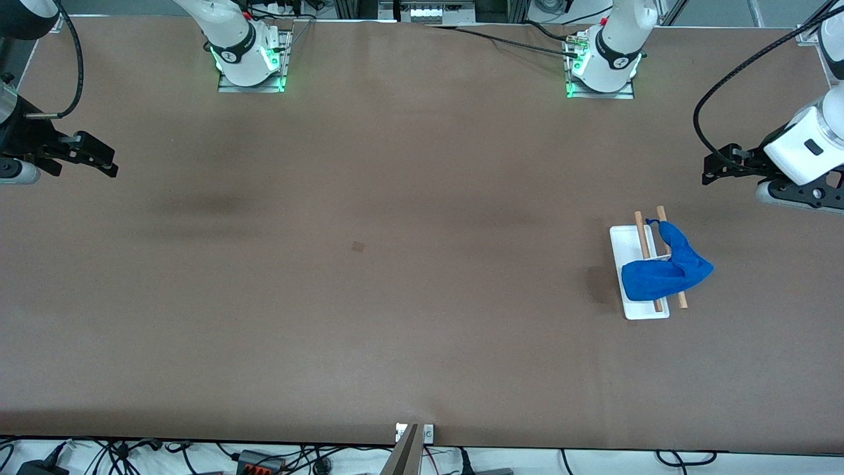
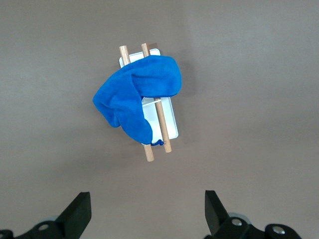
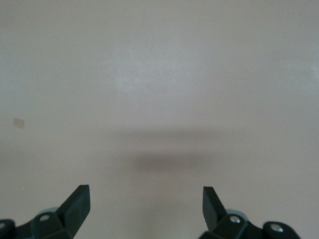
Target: Pass towel and hang on rack
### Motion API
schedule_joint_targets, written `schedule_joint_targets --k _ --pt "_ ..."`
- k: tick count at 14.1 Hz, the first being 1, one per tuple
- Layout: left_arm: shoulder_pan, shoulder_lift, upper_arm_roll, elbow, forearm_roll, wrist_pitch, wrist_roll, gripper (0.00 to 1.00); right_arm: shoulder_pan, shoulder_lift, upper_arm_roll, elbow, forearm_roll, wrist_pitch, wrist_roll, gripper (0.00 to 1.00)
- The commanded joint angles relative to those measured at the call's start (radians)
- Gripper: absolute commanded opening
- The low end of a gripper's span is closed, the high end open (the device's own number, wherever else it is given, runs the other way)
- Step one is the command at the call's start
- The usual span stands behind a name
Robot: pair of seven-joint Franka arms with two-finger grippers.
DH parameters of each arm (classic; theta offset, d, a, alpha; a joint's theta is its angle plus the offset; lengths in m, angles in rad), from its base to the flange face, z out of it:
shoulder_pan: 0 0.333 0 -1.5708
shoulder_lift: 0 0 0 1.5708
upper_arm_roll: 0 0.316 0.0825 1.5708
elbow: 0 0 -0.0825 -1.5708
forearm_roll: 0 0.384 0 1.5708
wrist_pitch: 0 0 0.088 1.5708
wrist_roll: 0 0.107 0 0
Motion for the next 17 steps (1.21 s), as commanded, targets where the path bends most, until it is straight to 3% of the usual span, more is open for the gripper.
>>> schedule_joint_targets --k 1,17 --pt "-0.013 -0.015 0.012 -0.007 -0.014 -0.011 -0.007 1.0 0.001 -0.008 -0.004 0.012 0.016 -0.003 -0.019 1.0" --pt "-0.027 -0.017 0.012 -0.01 -0.014 -0.008 -0.197 1.0 -0.005 -0.007 -0.011 0.03 0.016 -0.033 -0.017 1.0"
